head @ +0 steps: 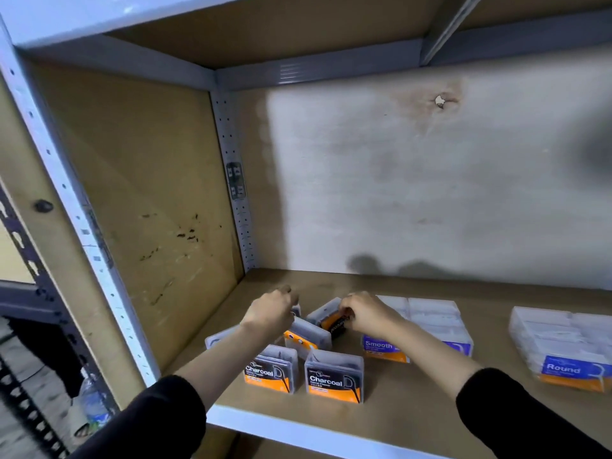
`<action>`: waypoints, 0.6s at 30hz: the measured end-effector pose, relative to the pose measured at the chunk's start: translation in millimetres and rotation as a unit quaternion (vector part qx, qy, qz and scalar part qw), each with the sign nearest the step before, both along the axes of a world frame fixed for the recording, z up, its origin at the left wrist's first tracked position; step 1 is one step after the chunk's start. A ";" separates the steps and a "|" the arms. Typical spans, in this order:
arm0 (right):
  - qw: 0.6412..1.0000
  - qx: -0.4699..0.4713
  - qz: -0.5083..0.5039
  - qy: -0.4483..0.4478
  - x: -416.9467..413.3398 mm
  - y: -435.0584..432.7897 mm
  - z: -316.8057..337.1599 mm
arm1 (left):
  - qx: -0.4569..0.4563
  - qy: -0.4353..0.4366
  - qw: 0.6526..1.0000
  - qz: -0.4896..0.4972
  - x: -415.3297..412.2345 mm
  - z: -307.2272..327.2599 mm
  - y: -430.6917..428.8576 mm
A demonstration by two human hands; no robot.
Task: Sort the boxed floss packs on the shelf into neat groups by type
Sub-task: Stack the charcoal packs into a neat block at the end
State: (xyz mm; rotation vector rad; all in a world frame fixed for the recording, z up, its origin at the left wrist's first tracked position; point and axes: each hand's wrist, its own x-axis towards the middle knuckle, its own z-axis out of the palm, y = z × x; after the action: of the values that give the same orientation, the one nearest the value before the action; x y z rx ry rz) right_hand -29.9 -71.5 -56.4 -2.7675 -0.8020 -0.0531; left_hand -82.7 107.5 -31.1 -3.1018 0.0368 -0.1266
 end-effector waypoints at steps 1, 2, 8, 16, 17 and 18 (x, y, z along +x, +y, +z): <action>1.000 0.004 0.002 -0.002 4.5 4.3 -0.8 | -0.001 0.003 1.000 0.005 3.5 -1.0 7.3; 1.000 0.008 0.004 -0.001 9.1 8.2 -1.6 | -0.004 0.008 1.000 0.009 7.9 -2.2 13.9; 0.999 -0.023 0.044 -0.007 28.6 27.3 -2.5 | 0.010 0.050 0.998 0.021 33.1 -16.1 38.4; 0.984 -0.142 0.110 -0.011 36.3 43.7 -12.2 | 0.039 0.074 0.996 0.013 50.3 -38.8 54.1; 0.982 -0.147 0.114 -0.016 37.3 44.7 -12.3 | 0.046 0.074 0.996 0.010 52.0 -39.9 56.6; 0.982 -0.146 0.118 -0.016 39.6 45.4 -12.4 | 0.055 0.073 0.996 0.008 53.3 -41.0 59.5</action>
State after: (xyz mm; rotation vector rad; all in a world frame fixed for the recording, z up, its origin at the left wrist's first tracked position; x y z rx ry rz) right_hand 9.8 -26.1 -68.8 -2.9201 -1.2300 0.0724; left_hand -29.4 167.0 -72.1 -2.9946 0.0221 0.0997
